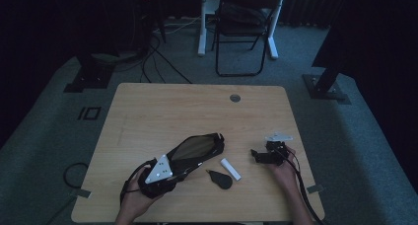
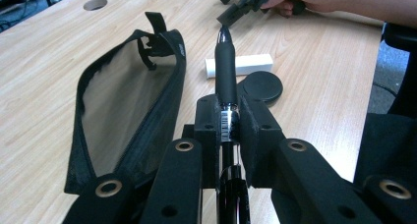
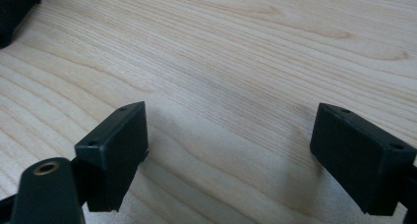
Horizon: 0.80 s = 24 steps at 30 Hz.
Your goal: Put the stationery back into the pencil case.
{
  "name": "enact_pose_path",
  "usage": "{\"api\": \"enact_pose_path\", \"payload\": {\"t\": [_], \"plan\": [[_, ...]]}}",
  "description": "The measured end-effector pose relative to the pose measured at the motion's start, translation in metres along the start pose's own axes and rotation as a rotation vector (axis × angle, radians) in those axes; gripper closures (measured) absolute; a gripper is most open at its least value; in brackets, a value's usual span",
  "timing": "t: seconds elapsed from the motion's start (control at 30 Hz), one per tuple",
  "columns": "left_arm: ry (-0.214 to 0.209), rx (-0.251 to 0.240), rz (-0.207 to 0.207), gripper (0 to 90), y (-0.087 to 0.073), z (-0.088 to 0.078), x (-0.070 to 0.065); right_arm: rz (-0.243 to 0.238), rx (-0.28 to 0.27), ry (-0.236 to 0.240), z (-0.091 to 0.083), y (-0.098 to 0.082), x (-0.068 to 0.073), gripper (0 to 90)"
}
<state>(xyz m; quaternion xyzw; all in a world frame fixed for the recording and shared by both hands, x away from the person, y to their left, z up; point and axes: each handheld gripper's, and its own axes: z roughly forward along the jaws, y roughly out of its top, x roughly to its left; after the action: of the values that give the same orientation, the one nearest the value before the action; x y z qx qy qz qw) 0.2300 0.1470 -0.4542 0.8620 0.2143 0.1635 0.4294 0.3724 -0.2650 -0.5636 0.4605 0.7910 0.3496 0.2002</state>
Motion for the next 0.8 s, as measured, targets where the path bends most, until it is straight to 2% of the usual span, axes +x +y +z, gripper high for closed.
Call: {"api": "enact_pose_path", "payload": {"t": [0.8], "plan": [[0.025, -0.012, 0.01, 79.3, 0.013, -0.005, 0.018, 0.0, 0.0, 0.0, 0.0, 0.0, 0.0, 14.2]]}}
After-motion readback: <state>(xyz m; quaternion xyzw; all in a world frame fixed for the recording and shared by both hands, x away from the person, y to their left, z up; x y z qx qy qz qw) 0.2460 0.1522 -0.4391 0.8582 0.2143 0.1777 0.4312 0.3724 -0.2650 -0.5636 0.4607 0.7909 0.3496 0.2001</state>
